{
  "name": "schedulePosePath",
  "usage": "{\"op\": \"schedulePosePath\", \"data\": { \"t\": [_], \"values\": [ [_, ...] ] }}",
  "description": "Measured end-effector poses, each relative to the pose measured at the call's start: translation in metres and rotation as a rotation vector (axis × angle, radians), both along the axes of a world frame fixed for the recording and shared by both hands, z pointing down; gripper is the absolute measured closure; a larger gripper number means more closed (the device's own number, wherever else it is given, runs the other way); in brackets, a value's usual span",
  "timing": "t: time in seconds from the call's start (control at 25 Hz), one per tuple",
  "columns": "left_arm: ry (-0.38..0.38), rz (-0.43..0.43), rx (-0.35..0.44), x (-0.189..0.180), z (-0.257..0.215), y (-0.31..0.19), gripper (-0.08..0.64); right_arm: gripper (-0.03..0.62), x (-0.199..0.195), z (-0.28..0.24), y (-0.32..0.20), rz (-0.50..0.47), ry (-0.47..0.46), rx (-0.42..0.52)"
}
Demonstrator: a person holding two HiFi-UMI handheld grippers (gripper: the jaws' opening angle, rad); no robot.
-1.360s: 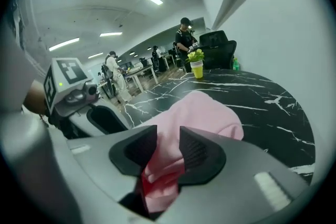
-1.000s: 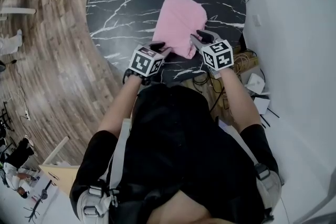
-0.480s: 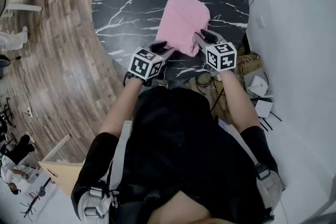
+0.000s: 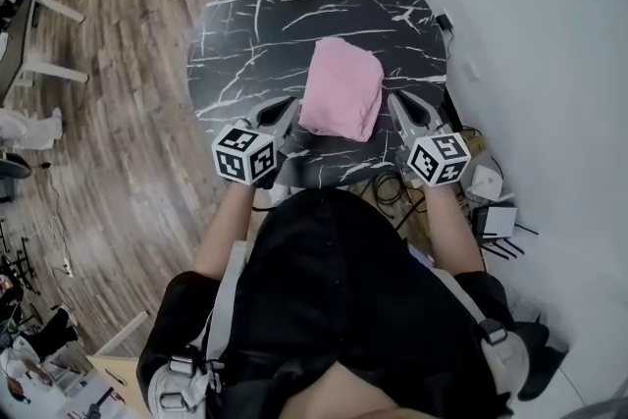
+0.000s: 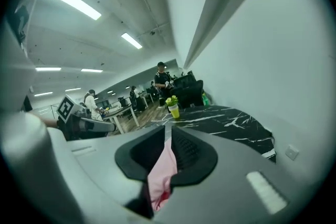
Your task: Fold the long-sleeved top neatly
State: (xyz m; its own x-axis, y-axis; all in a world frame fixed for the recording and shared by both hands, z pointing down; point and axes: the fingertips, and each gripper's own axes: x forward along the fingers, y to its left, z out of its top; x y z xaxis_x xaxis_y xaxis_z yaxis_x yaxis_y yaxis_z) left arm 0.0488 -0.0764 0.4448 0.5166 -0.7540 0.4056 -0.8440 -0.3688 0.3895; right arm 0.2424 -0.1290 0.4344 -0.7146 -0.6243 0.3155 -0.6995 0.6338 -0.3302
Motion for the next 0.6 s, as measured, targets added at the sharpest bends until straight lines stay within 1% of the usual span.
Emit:
{"op": "schedulePosePath", "data": {
  "t": [0.08, 0.24, 0.36, 0.48, 0.6],
  "values": [
    [0.017, -0.019, 0.057, -0.012, -0.021, -0.005, 0.552, 0.561, 0.001, -0.019, 0.001, 0.041, -0.026, 0.042],
    [-0.040, -0.009, 0.184, -0.034, -0.058, -0.010, 0.552, 0.586, -0.002, -0.056, 0.002, 0.126, -0.084, 0.128],
    [-0.061, -0.016, 0.268, -0.050, -0.080, -0.009, 0.552, 0.588, -0.012, -0.075, 0.007, 0.144, -0.102, 0.183],
    [-0.067, -0.041, 0.315, -0.068, -0.090, -0.005, 0.552, 0.588, -0.026, -0.080, 0.014, 0.145, -0.081, 0.220],
    [-0.065, -0.054, 0.332, -0.081, -0.093, -0.002, 0.552, 0.588, -0.038, -0.078, 0.021, 0.152, -0.080, 0.223]
  ]
}}
